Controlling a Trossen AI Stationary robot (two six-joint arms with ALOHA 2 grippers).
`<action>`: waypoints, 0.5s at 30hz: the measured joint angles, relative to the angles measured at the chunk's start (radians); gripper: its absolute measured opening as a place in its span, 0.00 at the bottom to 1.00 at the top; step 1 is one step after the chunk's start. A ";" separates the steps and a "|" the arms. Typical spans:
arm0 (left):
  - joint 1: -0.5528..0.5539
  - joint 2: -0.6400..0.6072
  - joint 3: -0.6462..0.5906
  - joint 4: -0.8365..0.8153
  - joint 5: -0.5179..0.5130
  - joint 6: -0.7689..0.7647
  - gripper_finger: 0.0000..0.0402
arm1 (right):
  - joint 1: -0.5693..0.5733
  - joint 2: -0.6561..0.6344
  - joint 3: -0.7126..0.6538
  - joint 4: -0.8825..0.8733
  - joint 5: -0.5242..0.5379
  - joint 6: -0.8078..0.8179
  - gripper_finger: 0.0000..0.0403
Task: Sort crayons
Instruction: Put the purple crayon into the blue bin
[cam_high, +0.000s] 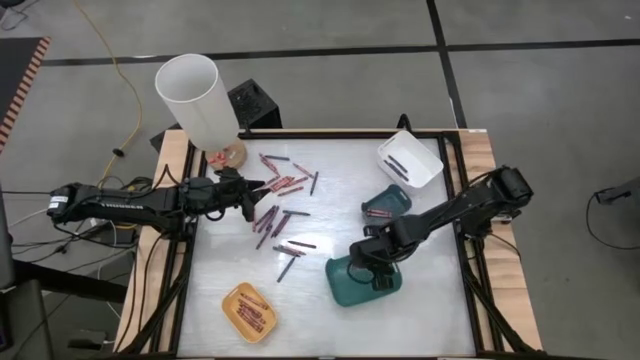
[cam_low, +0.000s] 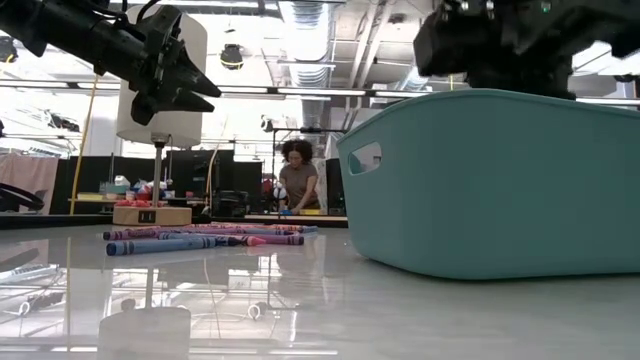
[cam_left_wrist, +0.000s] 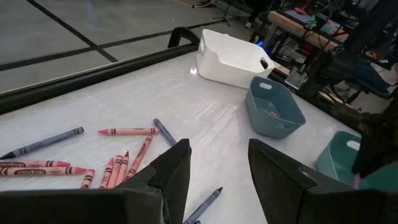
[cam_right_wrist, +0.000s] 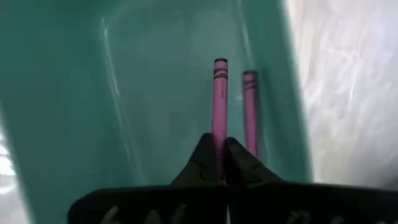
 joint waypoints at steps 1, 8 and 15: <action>0.000 0.000 0.000 0.000 0.000 0.000 0.38 | 0.000 0.014 0.001 0.007 -0.006 -0.007 0.01; 0.000 0.000 0.000 0.000 0.000 -0.001 0.38 | -0.001 0.098 0.001 0.023 -0.053 -0.035 0.01; 0.000 0.000 0.000 -0.001 0.000 -0.001 0.38 | -0.003 0.111 0.001 0.022 -0.053 -0.028 0.06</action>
